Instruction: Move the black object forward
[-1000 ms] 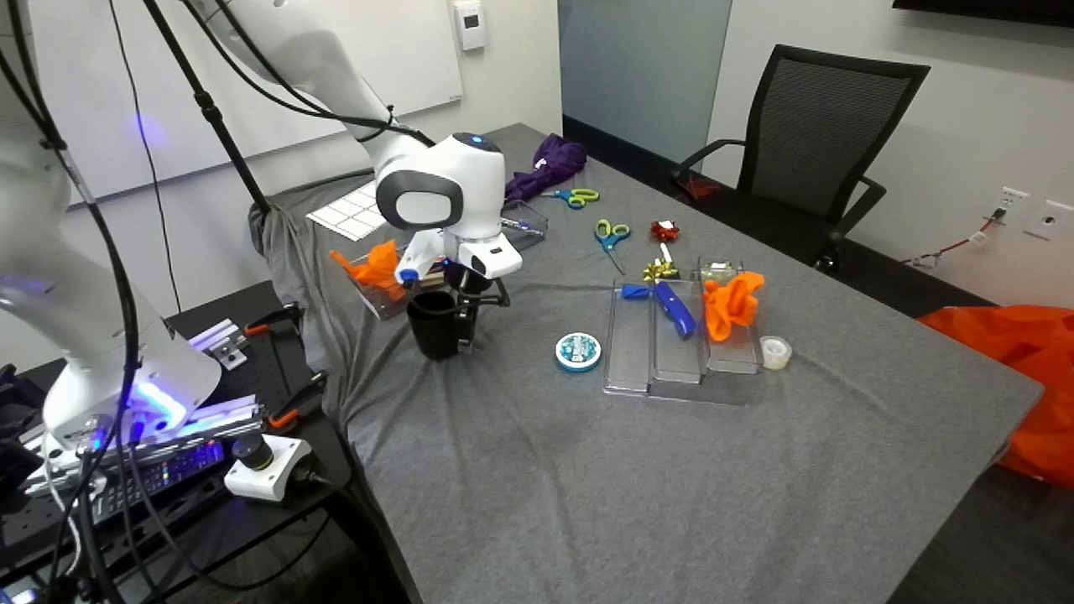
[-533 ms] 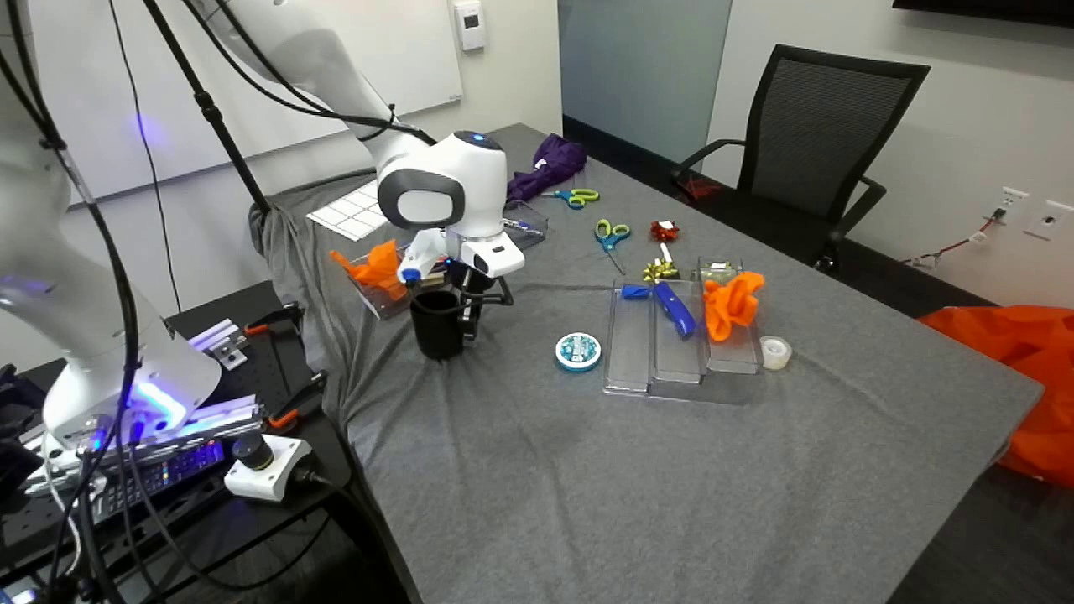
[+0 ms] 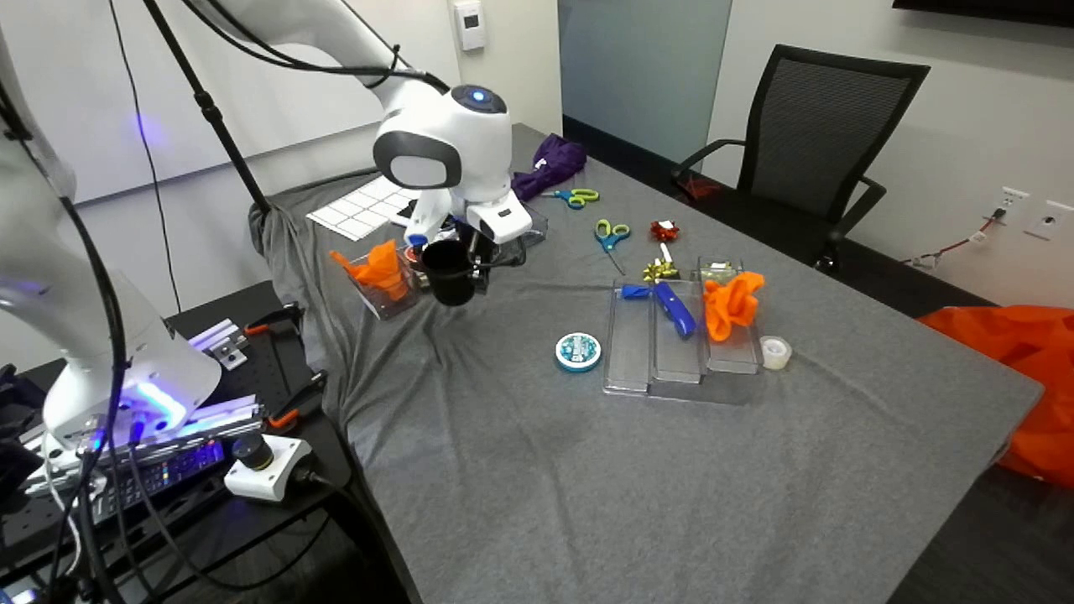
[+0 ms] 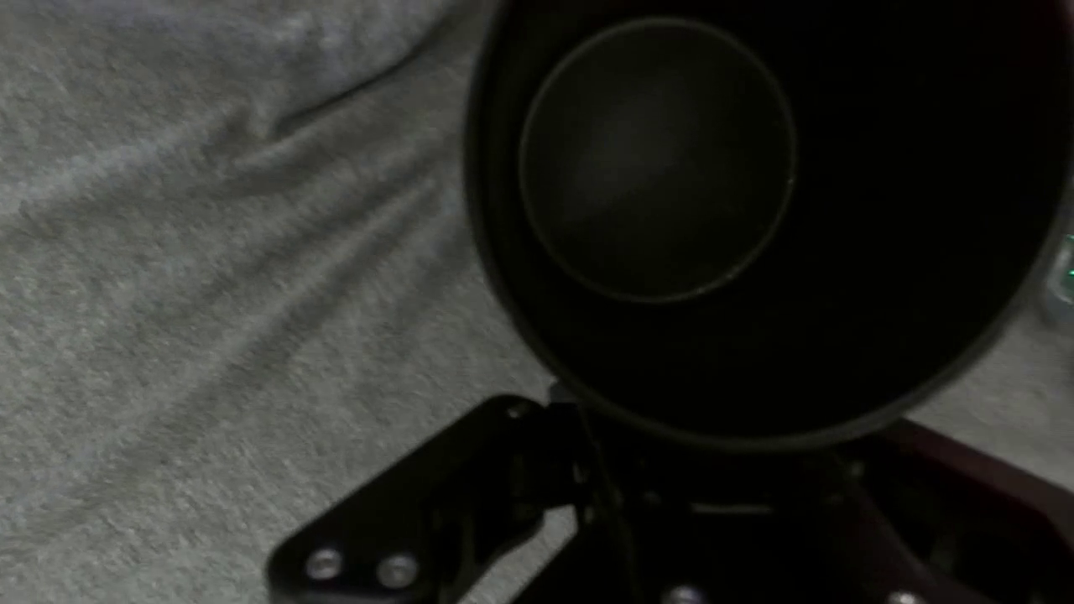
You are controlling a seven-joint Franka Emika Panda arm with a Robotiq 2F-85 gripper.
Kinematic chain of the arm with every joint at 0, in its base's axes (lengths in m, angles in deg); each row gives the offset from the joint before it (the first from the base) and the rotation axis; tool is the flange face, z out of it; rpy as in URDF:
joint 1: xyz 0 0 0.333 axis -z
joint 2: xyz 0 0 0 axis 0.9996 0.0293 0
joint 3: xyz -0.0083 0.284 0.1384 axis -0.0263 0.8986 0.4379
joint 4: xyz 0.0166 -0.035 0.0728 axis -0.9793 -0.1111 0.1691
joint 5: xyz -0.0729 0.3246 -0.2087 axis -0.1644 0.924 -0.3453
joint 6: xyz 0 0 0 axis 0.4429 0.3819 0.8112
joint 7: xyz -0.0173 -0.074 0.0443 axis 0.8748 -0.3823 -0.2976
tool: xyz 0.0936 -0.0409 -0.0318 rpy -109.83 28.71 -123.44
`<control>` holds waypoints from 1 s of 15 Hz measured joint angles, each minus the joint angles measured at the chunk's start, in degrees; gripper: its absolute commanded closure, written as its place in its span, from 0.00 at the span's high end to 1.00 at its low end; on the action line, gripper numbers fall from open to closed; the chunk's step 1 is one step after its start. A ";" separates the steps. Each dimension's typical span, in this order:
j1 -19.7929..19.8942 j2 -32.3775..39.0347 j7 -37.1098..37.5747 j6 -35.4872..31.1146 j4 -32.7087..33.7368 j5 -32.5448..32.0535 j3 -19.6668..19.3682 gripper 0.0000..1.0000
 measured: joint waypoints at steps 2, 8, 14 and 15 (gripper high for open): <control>0.49 -2.32 -0.01 4.31 2.63 4.58 0.50 0.05; 0.58 -1.10 12.12 14.25 16.36 9.10 -0.51 0.05; -1.27 10.81 32.59 15.91 34.01 8.93 -0.72 0.05; -1.76 13.33 36.10 16.35 37.20 8.73 -0.72 0.05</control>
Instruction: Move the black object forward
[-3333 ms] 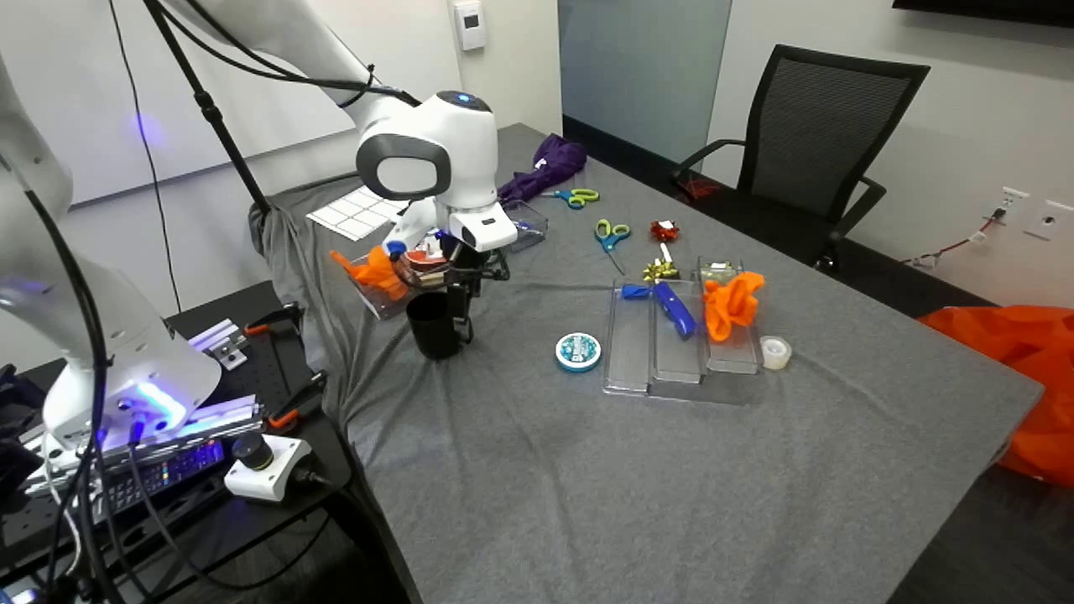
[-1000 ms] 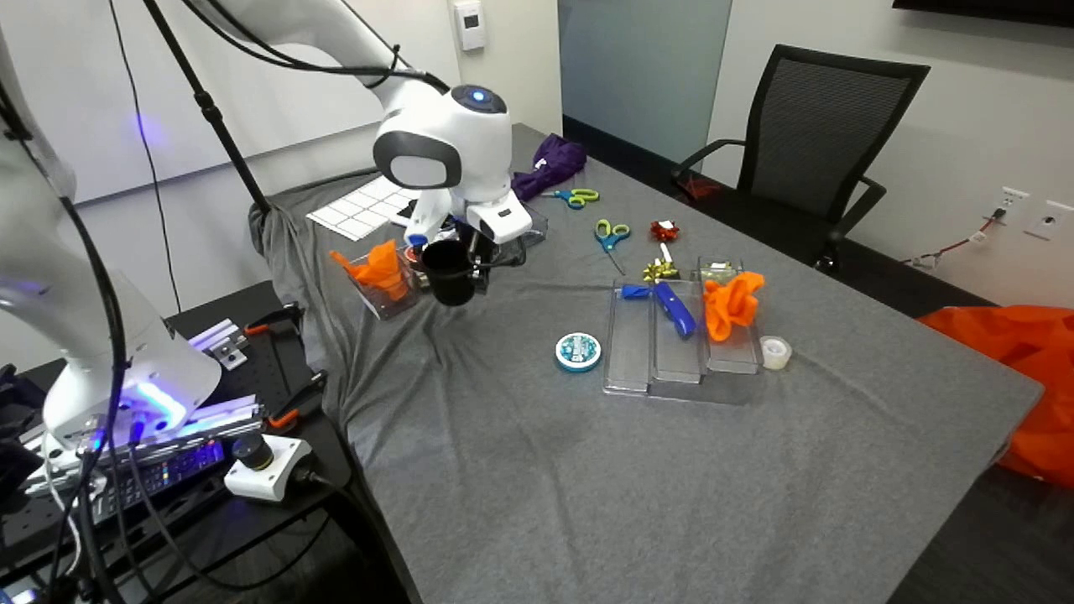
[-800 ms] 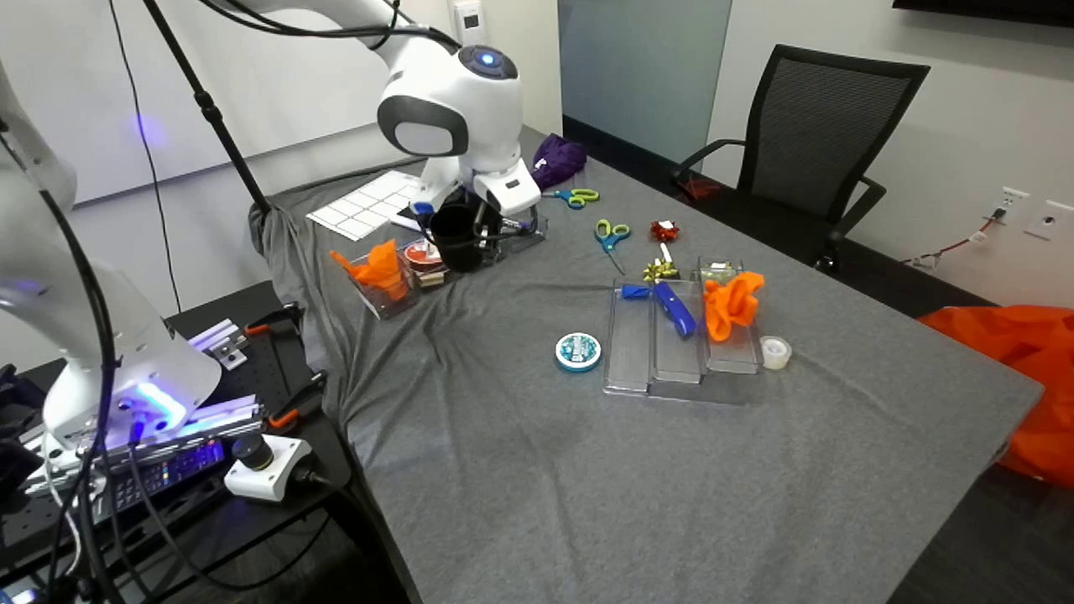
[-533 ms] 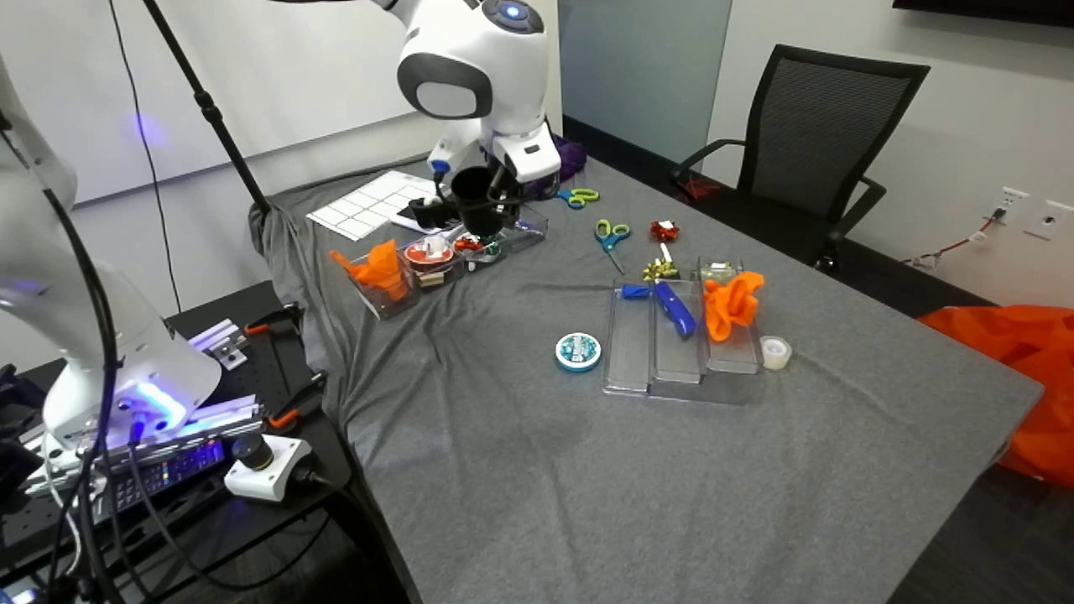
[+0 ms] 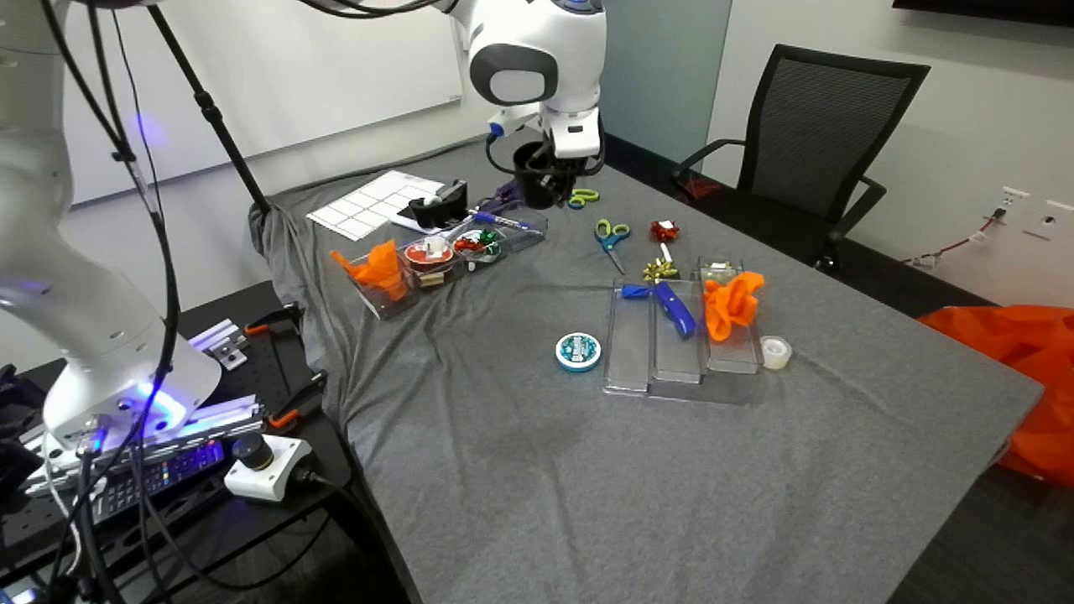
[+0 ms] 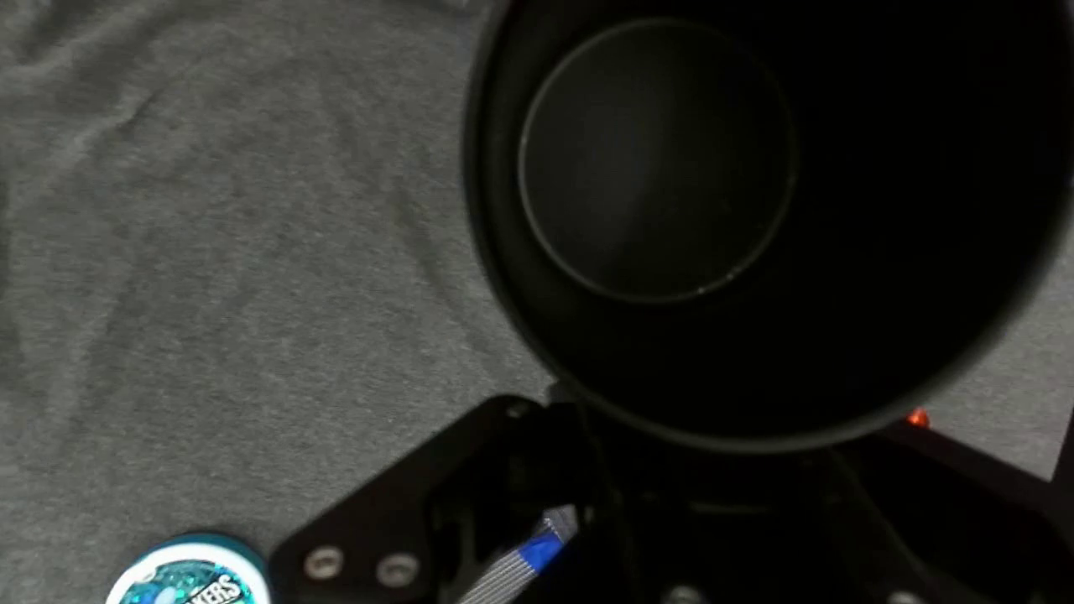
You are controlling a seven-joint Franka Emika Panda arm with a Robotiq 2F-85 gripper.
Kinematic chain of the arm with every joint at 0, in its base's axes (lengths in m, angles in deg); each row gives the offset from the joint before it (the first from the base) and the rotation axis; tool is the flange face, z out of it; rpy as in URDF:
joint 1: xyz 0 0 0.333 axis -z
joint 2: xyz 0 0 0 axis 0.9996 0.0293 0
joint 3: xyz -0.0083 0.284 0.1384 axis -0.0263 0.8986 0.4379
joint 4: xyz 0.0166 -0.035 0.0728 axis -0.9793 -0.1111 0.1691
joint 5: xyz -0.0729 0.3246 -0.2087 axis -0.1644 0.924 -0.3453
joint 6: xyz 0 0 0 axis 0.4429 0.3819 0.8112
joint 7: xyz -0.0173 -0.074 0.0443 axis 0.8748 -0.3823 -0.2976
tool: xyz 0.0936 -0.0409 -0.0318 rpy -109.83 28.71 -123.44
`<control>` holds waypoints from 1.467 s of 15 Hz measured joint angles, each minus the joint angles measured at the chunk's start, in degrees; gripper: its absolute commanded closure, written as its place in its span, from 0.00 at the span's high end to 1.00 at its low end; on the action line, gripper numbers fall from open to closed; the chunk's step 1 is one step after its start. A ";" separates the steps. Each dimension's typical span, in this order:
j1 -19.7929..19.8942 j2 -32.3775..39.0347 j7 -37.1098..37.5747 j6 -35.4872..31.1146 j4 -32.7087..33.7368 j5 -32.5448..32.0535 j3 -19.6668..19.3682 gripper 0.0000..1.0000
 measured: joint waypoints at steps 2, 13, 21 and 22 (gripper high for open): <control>-0.89 4.75 6.18 0.41 5.63 -0.48 -0.02 0.05; -2.46 26.89 31.09 3.21 29.99 -9.24 -0.28 0.05; -2.03 31.41 35.00 10.01 40.47 -11.65 -0.39 0.80; -2.02 31.44 35.00 10.50 41.01 -11.65 -0.39 0.87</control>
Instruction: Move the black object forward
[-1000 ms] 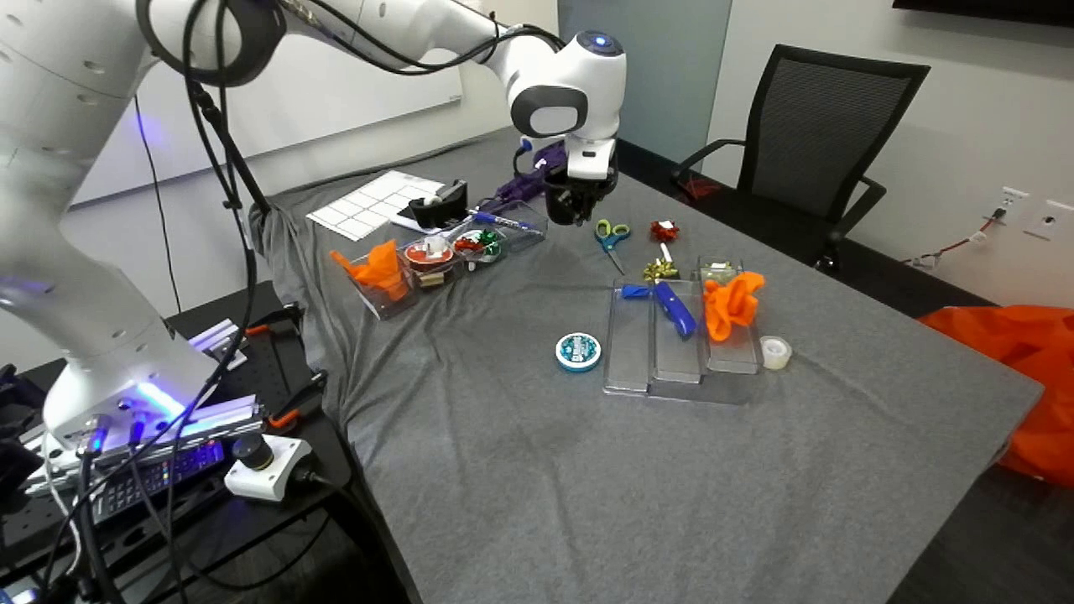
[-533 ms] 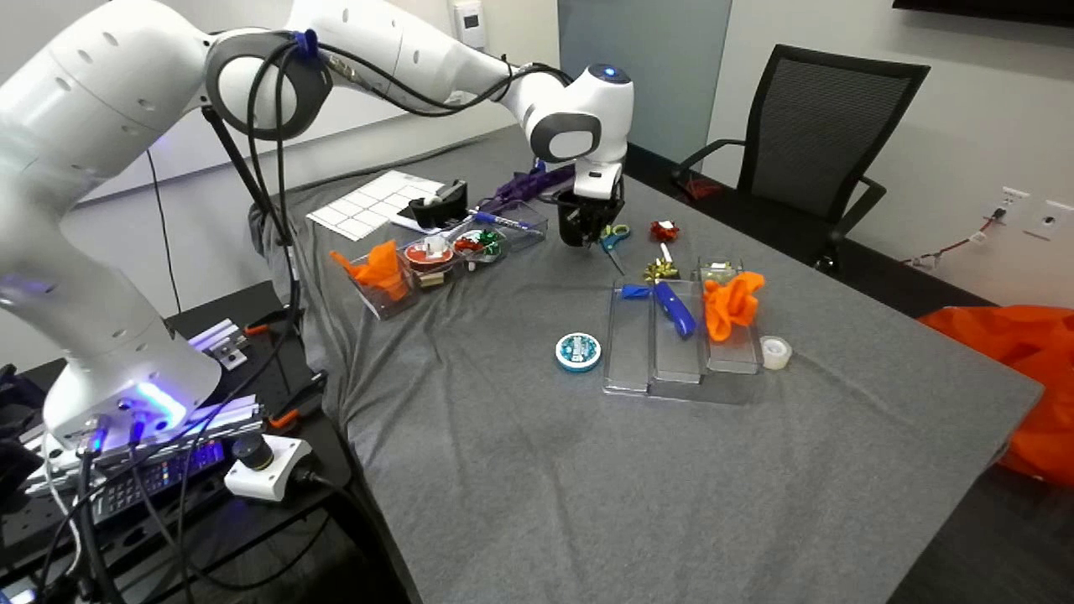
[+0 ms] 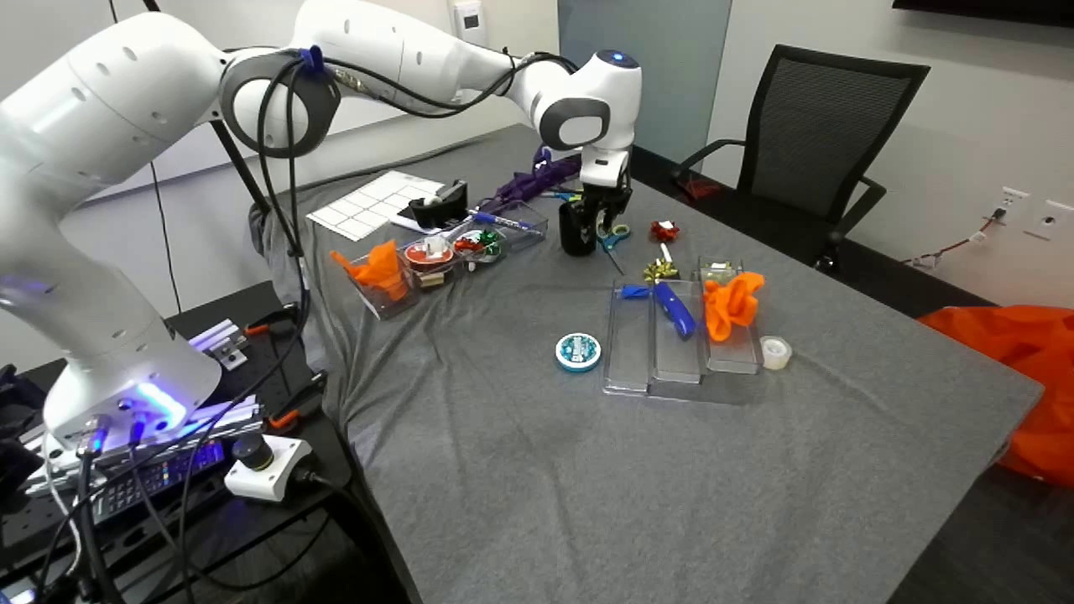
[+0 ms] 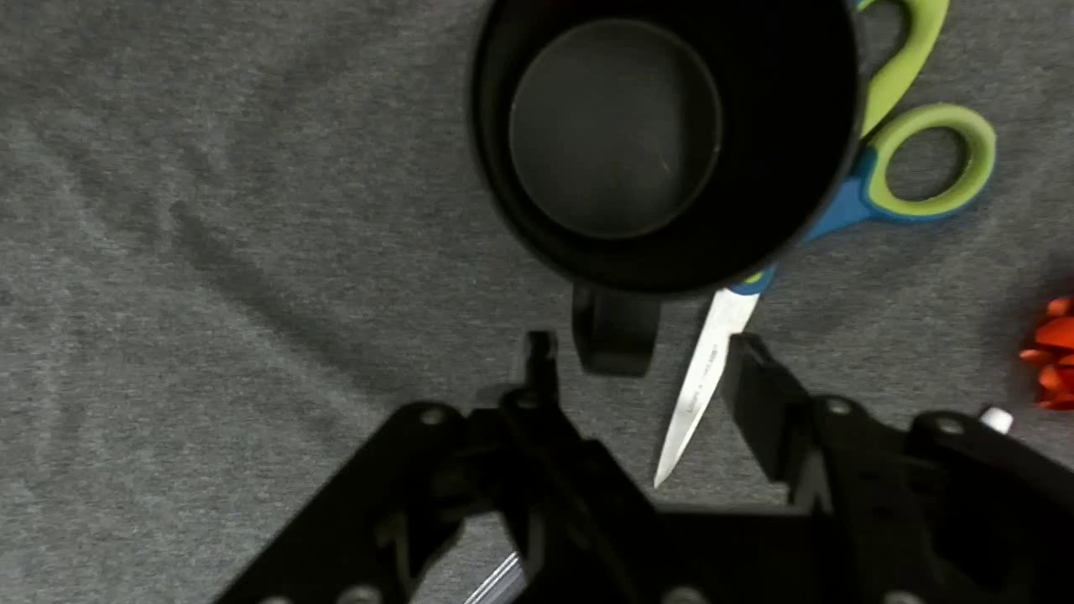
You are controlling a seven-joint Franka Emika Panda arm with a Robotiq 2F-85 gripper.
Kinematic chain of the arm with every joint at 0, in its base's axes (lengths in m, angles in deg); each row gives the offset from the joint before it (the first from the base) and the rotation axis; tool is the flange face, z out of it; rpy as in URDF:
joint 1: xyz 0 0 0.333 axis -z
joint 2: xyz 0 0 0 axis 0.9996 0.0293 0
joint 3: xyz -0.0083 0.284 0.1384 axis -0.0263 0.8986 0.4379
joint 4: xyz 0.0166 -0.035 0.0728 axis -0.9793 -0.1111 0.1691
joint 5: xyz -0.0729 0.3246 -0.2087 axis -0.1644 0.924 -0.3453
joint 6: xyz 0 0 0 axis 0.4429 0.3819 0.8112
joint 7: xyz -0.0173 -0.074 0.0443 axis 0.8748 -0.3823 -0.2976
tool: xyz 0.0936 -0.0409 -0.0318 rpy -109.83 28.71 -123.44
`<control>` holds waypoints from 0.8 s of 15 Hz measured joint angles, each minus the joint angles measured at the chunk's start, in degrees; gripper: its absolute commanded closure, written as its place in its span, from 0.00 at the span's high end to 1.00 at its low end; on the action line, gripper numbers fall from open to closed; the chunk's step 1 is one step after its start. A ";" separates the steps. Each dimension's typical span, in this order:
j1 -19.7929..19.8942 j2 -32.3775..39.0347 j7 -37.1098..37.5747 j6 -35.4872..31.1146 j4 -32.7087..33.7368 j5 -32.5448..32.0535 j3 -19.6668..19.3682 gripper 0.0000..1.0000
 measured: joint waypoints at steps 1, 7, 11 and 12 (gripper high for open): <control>-0.02 0.00 -0.01 0.36 0.37 0.00 0.00 0.93; 0.05 -1.69 -5.12 0.51 0.19 0.01 0.03 1.00; 0.74 -7.75 -15.27 0.25 -4.85 0.01 0.02 1.00; 1.02 -9.82 -18.26 0.19 -7.00 0.01 0.02 1.00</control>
